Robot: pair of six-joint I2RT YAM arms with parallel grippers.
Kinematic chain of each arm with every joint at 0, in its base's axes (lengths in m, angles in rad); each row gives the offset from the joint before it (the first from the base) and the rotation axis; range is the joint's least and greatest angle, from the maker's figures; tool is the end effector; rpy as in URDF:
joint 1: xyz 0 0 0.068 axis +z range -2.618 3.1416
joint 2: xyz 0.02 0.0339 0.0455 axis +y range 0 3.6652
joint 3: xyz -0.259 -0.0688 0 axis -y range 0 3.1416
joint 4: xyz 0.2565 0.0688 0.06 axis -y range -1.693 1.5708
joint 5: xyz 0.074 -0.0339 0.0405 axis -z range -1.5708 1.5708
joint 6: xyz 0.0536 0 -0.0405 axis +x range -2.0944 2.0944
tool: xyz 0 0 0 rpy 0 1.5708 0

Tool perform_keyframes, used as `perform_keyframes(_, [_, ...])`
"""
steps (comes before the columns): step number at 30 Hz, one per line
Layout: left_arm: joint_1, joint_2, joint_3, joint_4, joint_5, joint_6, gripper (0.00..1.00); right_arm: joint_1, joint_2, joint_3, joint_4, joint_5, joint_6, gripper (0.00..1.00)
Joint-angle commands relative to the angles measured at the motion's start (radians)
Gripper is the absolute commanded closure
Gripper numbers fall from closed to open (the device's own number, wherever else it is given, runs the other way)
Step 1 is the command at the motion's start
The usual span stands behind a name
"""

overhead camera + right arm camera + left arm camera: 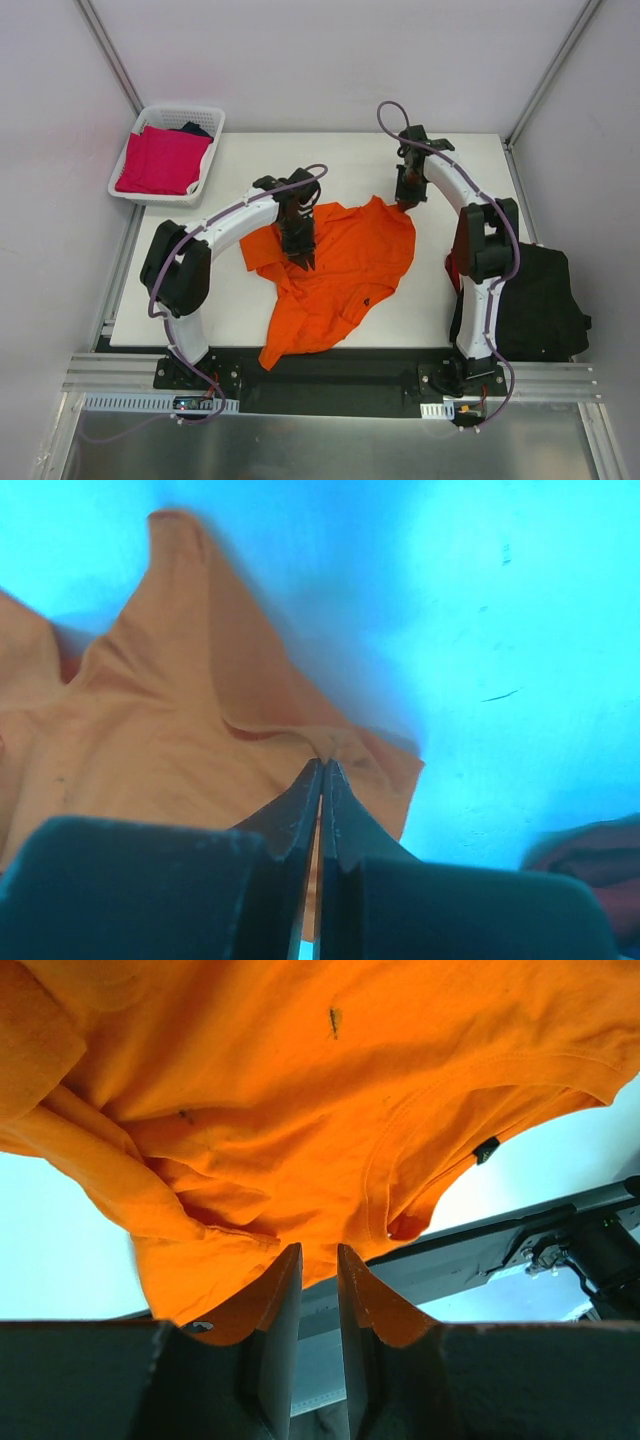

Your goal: Fold and stack the t-shirts

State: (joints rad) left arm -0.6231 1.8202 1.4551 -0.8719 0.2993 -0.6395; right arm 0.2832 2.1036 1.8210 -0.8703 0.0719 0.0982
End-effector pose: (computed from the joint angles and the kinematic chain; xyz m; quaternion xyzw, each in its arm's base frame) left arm 0.3042 -0.2381 0.2106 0.0168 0.9753 -0.2156 0.0458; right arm 0.4488 0.1266 0.2062 -0.0829 0.9741 0.0048 0.2102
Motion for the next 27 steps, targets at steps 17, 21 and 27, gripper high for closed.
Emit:
perform_keyframes(17, [-0.010,-0.094,-0.075,-0.019,-0.022,-0.006,0.79,-0.131,0.127,0.192,-0.049,0.057,0.026,0.76])
perform_keyframes(21, [-0.010,-0.073,-0.047,-0.019,-0.026,0.004,0.79,-0.131,0.055,0.135,-0.035,0.045,0.028,0.72])
perform_keyframes(27, [-0.009,0.019,0.078,-0.077,-0.106,0.024,0.79,-0.115,-0.080,-0.004,-0.016,-0.062,0.035,0.73])
